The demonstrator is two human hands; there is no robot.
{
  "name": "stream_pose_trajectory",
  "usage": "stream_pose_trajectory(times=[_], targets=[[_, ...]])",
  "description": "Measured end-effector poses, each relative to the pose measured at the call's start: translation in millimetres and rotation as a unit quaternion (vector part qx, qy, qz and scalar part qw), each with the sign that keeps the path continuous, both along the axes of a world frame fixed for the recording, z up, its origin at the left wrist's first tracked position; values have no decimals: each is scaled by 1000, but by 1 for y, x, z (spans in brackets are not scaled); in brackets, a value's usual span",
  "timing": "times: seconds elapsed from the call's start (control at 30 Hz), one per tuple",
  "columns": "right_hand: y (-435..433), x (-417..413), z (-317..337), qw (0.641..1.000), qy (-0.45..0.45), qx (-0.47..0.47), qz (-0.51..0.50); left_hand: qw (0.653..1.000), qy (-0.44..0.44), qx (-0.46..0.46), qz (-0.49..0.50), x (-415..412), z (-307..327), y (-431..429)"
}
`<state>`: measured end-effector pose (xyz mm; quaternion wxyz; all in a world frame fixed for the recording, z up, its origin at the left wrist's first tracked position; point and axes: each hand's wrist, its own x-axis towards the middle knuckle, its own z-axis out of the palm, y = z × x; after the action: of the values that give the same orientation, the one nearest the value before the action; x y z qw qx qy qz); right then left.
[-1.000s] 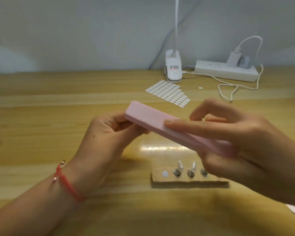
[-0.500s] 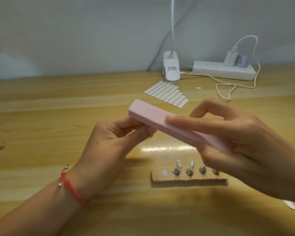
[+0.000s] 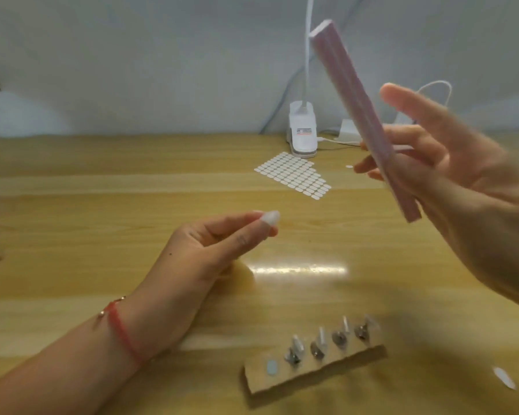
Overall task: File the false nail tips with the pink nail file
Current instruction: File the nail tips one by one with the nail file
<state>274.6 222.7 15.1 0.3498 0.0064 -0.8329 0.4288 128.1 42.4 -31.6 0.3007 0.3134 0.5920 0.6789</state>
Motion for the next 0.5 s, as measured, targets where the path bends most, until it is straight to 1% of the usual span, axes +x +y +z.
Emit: stream_pose_trajectory(times=[0.07,0.1,0.13,0.17,0.2,0.27,0.37,0.4,0.47,0.5], targets=[[-1,1,-6,989,-2,144,-39,997,-63,23,-43,-2,-2,0],[-3,1,-9,967,11,247,-60,993,-95,33,-68,-2,-2,0],[-5,2,-11,932,25,353,-75,988,-121,32,-90,-2,-3,-1],[-6,4,-14,902,36,426,-67,984,-139,24,-111,-2,-3,-1],[-6,5,-15,887,38,458,-50,979,-153,22,-131,-3,-4,-2],[-4,5,-12,875,29,481,-43,971,-176,30,-161,-3,-4,-2],[1,0,-12,885,10,459,-80,962,-188,34,-195,-1,-4,-3],[-5,-3,-13,889,19,450,-81,960,-185,35,-208,0,-4,-3],[-21,-2,-24,903,32,428,-30,962,-180,22,-206,2,-5,-4],[-28,-1,-27,902,34,431,-7,963,-176,14,-202,1,-6,-5]])
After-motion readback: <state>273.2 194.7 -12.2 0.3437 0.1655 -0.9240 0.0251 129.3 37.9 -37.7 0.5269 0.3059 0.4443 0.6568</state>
